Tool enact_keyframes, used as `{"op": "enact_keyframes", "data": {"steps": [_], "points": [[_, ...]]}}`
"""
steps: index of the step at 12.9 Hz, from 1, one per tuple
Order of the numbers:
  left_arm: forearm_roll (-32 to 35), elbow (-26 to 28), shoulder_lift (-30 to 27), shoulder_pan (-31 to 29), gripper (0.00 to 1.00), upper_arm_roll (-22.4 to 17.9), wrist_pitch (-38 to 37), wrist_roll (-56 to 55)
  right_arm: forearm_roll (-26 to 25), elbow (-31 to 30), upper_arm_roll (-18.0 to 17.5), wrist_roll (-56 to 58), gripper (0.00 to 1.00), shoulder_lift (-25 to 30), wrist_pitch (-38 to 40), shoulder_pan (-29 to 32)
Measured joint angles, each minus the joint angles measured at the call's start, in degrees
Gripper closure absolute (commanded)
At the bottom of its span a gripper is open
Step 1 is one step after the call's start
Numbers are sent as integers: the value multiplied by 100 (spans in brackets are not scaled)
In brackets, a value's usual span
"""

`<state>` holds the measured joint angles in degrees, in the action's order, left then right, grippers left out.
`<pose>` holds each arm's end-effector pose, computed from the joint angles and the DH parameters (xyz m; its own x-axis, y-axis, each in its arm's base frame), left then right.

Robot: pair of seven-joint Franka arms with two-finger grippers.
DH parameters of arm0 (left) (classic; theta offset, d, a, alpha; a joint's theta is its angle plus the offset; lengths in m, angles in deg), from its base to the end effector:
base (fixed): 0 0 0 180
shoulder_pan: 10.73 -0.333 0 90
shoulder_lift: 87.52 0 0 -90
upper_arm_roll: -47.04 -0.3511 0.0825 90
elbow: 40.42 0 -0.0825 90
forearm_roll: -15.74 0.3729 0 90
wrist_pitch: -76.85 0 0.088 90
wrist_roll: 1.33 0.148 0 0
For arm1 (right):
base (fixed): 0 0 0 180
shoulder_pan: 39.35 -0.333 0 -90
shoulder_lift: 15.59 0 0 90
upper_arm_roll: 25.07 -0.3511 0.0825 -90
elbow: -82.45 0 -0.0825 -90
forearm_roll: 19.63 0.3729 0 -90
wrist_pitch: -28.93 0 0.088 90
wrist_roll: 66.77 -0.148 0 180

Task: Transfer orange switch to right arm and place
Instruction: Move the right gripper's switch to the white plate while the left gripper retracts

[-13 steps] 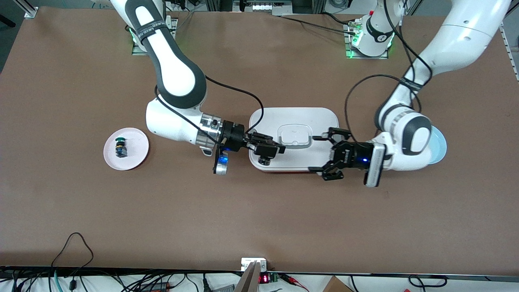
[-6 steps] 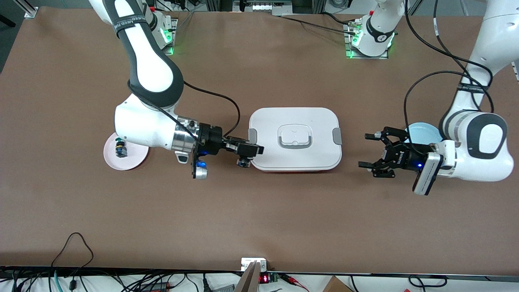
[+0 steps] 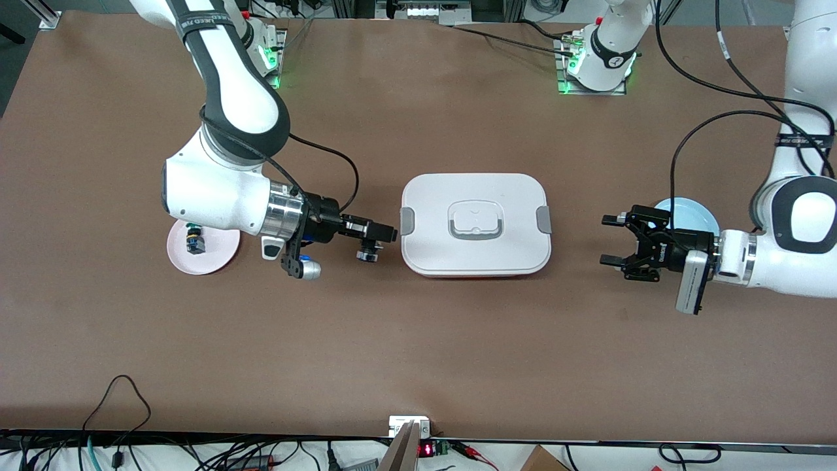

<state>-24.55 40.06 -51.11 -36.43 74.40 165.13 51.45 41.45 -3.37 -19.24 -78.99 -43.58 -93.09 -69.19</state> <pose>0.6699 -0.0480 0.3936 0.7829 -0.4953 0.3765 -0.5505 -0.2695 0.7901 0.6384 0.3746 0.4308 0.9507 -0.1885 -0.2463 -0.3100 -0.5940 -0.7423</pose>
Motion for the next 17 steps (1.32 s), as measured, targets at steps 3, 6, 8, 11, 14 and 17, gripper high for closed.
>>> {"op": "enact_keyframes", "data": {"steps": [3, 6, 8, 11, 14, 17], "points": [[1089, -232, -334, -3, 0, -1, -374, -734, -821, -242, 1, 131, 94, 183, 289, 263], [2026, -496, -614, -9, 0, -15, -650, -1241, -1934, -565, -1, 279, 94, 441, 522, 550], [2592, -711, -707, -15, 0, -19, -781, -1598, -2396, -847, 1, 545, 94, 594, 688, 755], [3375, -959, -827, -16, 0, -14, -813, -2036, -3275, -1182, 7, 687, 94, 724, 942, 1066], [3883, -1004, -893, 57, 0, 28, -813, -2560, -4351, -1398, 22, 907, 94, 779, 1032, 1333], [4150, -1001, -892, 204, 0, 35, -813, -2858, -5271, -1584, 99, 1014, 94, 758, 1009, 1531]]}}
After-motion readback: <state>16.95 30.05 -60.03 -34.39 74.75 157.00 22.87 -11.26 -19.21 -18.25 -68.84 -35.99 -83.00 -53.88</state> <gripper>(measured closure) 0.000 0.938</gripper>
